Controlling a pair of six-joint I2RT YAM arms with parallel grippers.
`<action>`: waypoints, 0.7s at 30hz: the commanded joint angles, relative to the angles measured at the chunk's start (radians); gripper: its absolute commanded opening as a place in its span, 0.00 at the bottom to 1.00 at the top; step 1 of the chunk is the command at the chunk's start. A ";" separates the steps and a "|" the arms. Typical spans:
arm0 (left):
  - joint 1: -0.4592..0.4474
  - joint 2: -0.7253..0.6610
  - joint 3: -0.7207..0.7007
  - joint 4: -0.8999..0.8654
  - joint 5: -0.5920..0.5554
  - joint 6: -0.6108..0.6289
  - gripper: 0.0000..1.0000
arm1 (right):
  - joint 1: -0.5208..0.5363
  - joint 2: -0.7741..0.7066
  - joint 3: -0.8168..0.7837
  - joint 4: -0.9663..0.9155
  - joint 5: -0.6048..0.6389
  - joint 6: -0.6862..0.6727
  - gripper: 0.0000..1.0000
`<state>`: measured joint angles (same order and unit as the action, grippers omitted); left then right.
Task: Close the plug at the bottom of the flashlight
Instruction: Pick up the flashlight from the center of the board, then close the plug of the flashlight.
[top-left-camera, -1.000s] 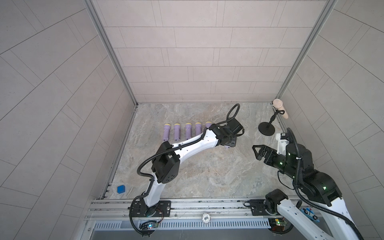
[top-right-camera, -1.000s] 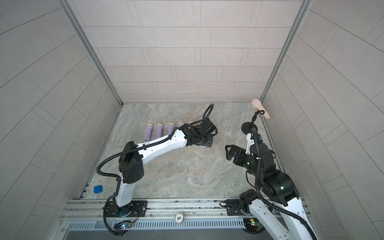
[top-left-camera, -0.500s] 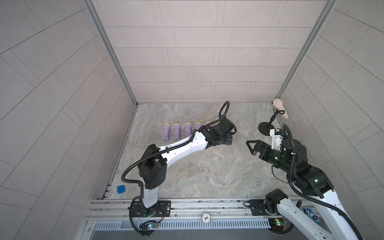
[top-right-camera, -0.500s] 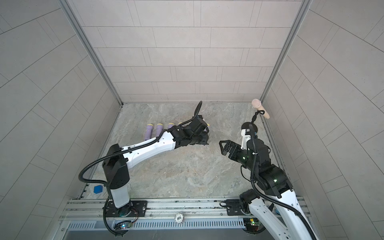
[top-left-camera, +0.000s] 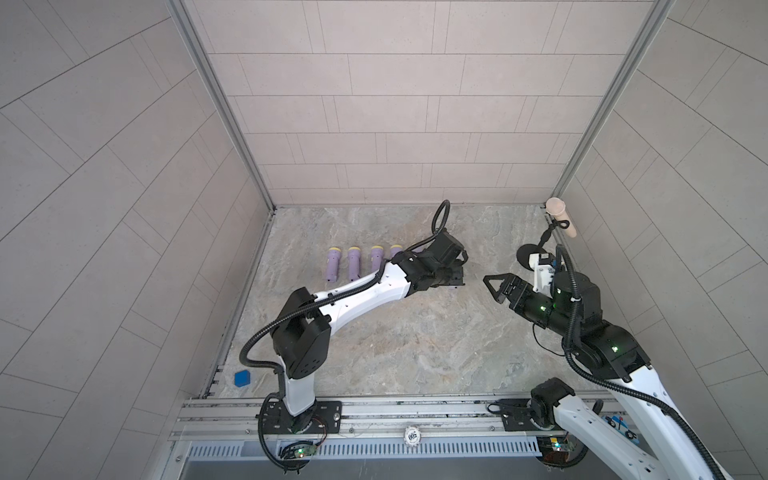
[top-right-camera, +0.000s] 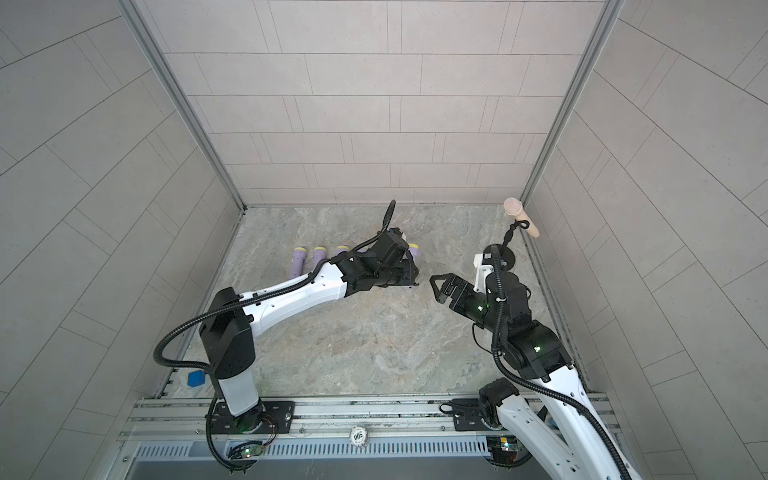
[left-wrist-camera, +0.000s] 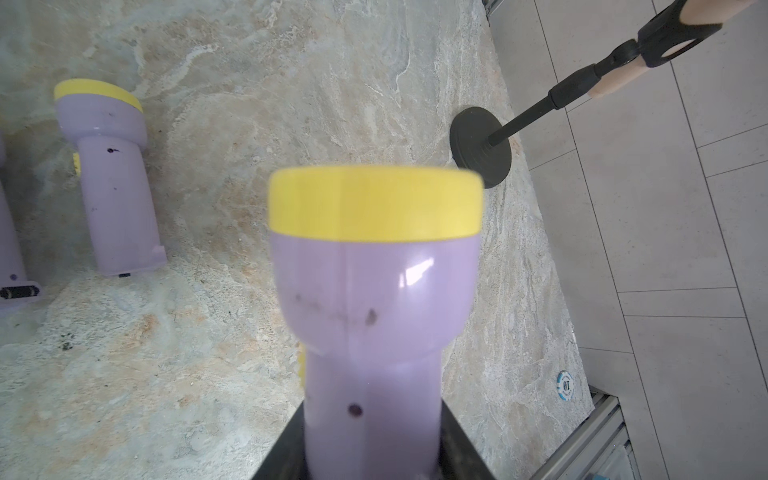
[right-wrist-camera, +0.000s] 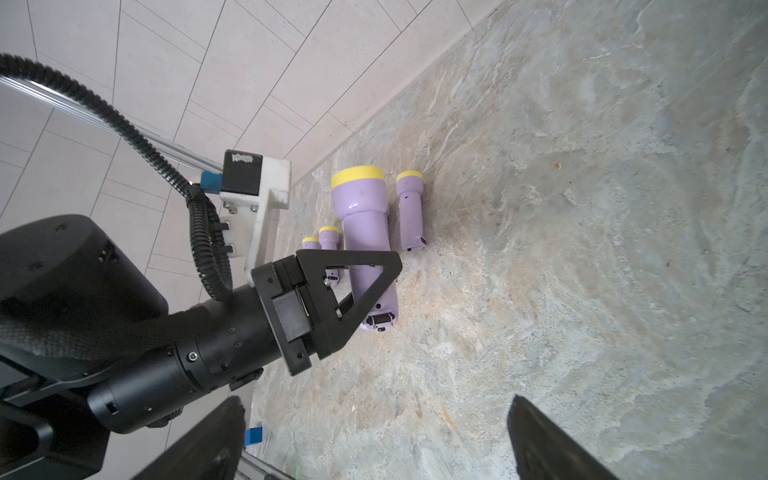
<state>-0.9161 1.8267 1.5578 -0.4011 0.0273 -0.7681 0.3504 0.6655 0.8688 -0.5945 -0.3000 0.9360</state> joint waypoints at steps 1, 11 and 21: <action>0.009 -0.050 -0.017 0.054 0.014 -0.029 0.00 | -0.004 0.009 -0.004 0.049 -0.020 0.039 1.00; 0.036 -0.079 -0.072 0.135 0.060 -0.086 0.00 | -0.004 0.024 -0.053 0.141 -0.038 0.118 0.99; 0.069 -0.087 -0.131 0.249 0.150 -0.183 0.00 | -0.004 0.012 -0.154 0.318 -0.048 0.261 1.00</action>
<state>-0.8562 1.7756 1.4384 -0.2249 0.1509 -0.9085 0.3504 0.6907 0.7322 -0.3706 -0.3439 1.1225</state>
